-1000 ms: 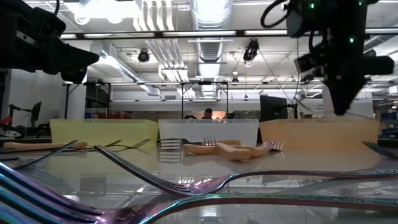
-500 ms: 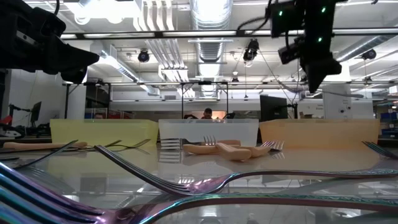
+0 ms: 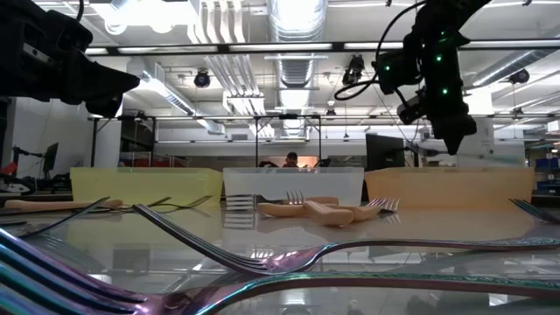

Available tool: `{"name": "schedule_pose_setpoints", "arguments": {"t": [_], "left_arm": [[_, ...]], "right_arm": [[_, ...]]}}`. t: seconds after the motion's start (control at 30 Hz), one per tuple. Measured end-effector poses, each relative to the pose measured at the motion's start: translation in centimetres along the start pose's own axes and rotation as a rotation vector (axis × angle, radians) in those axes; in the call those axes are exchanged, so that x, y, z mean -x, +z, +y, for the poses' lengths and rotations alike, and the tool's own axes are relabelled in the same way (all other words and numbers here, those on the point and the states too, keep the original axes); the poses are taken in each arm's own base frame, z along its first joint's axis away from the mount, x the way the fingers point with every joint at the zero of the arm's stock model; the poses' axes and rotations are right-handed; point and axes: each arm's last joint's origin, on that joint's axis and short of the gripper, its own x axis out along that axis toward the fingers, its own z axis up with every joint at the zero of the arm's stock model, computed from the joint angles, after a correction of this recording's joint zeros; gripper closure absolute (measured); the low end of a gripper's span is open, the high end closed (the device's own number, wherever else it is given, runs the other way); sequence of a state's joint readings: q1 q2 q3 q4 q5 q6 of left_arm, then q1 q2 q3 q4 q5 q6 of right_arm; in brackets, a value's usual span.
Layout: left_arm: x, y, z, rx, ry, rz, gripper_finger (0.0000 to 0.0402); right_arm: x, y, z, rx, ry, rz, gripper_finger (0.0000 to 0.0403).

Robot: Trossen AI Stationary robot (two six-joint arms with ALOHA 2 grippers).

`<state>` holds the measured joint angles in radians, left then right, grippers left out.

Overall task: Sort silverware by color (type)
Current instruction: Put the iridescent fork into the orange bin, then put the orange fork into the transparent bin

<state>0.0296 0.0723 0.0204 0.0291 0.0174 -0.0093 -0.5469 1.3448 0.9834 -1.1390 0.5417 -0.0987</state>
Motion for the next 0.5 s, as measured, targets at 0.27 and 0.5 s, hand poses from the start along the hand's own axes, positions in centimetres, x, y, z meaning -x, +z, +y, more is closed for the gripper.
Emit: {"name": "schedule_pose_setpoints", "arguments": {"t": [0.27,0.5], "left_arm": [[0.0,0.0,0.0,0.000,0.000,0.000,0.0402],[0.0,0.0,0.0,0.000,0.000,0.001,0.0402]], "right_arm": [[0.7,0.1,-0.3,-0.033,0.017,-0.026,0.0314],[1.6,0.9,1.9,-0.032,0.588,-0.144,0.0322]]}}
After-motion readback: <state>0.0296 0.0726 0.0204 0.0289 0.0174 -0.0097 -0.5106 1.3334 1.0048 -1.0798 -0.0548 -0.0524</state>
